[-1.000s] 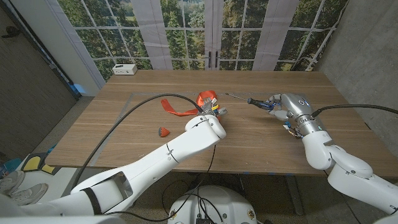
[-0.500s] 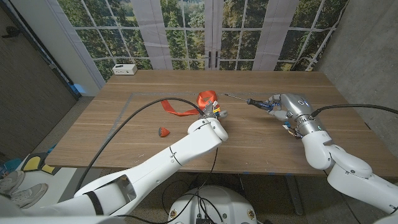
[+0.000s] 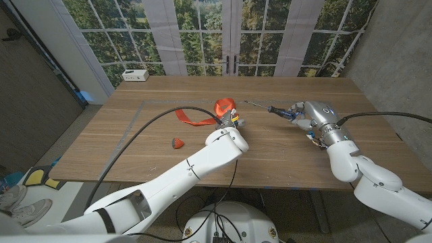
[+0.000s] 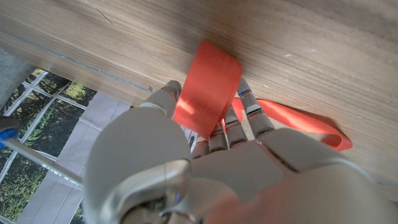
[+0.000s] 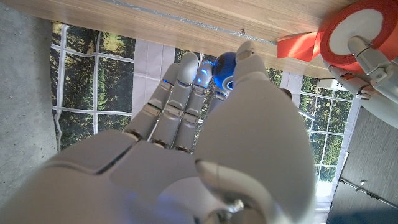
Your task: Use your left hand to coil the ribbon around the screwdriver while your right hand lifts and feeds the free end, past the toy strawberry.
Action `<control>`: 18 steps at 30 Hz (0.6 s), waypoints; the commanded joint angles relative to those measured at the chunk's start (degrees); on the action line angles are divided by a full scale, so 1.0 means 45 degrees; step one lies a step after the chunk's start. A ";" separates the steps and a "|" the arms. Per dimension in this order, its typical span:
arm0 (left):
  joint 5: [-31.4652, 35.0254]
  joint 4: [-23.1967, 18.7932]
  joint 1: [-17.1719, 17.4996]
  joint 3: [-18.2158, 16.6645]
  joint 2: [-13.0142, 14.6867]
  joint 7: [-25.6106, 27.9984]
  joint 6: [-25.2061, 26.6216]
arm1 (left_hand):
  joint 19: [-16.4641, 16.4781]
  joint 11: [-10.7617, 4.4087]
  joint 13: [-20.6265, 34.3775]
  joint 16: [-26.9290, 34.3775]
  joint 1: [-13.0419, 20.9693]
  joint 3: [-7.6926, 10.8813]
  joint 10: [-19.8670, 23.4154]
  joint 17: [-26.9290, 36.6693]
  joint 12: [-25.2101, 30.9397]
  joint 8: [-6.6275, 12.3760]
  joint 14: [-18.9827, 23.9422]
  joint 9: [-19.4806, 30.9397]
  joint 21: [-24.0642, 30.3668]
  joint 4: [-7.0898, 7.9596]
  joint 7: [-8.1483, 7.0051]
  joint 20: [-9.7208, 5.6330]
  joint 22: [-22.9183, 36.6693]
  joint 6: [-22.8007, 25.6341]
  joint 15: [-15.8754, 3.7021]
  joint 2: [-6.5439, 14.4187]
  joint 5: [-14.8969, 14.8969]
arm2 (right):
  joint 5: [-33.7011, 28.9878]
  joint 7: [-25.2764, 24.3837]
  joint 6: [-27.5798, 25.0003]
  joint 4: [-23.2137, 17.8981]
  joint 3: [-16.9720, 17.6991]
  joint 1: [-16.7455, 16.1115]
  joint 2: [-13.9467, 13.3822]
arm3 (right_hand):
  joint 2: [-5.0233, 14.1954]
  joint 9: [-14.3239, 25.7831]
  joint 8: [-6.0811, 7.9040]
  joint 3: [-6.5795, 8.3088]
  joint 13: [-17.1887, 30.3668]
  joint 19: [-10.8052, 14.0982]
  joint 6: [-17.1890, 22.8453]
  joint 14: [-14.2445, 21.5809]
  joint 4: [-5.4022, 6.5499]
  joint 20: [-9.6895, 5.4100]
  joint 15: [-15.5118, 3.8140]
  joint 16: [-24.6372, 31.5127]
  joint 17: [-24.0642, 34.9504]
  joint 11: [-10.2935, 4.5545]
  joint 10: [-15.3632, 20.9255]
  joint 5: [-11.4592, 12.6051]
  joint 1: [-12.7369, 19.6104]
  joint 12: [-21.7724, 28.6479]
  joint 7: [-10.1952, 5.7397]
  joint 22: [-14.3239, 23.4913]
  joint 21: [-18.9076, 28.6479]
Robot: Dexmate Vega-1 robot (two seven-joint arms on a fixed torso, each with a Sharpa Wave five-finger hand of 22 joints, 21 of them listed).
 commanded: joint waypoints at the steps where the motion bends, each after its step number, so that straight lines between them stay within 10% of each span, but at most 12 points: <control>1: 0.1618 0.0628 -0.0376 0.1028 -0.0228 0.1334 0.1081 | 0.0955 -0.0597 0.0112 0.0872 0.0448 0.0288 0.2106 0.0196 0.0603 0.0415 0.2444 0.0042 0.0863 0.0034 -0.0261 -0.0360 0.0205 0.1782 -0.0804 0.0097 0.0077 | 0.0109 0.0136 0.0119 0.0081 -0.0106 0.0281 -0.0101 | 0.1381 0.0667 -0.0013 0.0003 0.1807 -0.0060 0.2265 0.0081 0.0078 -0.0449 -0.1389 -0.0096 0.0080 -0.0532 0.0901 0.0072 -0.0266 0.0013 0.0233 0.0016 0.0122; 18: 0.3620 0.1702 -0.0964 0.2146 -0.0349 0.1866 0.2169 | 0.3516 -0.1601 0.0876 0.3373 0.2248 0.0860 0.6787 0.1627 0.2192 0.1667 0.7310 0.0192 0.4482 0.0034 -0.0577 -0.1774 0.1086 0.7291 -0.2319 0.0238 -0.0016 | -0.0048 0.0118 -0.0195 -0.0144 -0.0151 0.0191 -0.0197 | 0.1403 0.0700 -0.0074 -0.0014 0.1790 -0.0096 0.2315 0.0120 0.0098 -0.0463 -0.1396 -0.0175 0.0236 -0.0502 0.0937 0.0069 -0.0241 -0.0041 0.0255 -0.0017 0.0241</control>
